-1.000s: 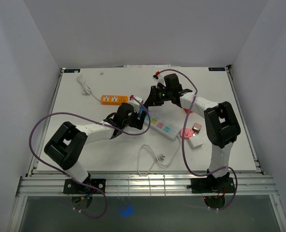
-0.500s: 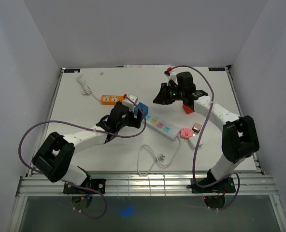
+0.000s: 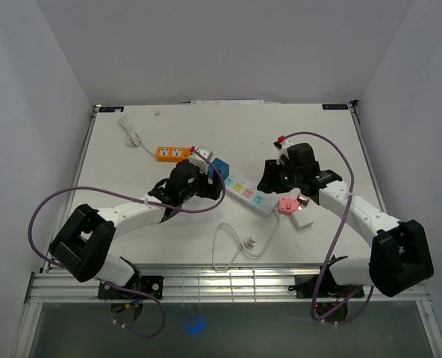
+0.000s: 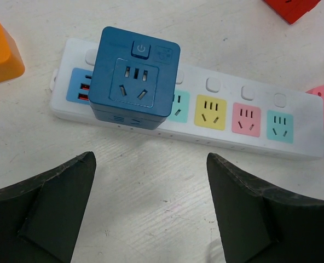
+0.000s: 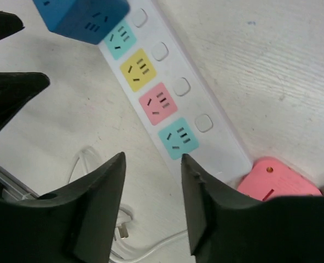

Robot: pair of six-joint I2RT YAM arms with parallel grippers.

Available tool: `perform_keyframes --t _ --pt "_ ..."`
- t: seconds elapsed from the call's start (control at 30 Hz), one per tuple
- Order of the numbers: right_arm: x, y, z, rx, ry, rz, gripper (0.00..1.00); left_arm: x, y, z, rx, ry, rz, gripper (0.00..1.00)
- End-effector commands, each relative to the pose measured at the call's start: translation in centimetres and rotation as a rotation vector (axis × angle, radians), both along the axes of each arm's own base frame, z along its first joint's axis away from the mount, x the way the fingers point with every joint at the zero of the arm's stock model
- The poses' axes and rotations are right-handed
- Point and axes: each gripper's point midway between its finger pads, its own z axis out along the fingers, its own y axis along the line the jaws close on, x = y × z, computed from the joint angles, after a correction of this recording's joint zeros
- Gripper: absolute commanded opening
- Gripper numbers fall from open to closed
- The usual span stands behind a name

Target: Insert the plug

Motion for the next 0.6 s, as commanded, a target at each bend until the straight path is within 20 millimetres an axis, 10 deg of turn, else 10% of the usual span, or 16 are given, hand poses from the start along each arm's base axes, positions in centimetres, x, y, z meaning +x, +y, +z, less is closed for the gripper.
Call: perform_keyframes --t 0.0,0.57 --pt "-1.1 -2.1 -0.5 -0.050 0.012 -0.097 0.54 -0.1 -1.2 1.6 -0.079 0.007 -0.015 0.92" --pt "-4.3 -3.5 -6.8 -0.098 0.135 -0.107 0.65 3.8 -1.9 -1.7 0.001 0.067 0.101 0.70"
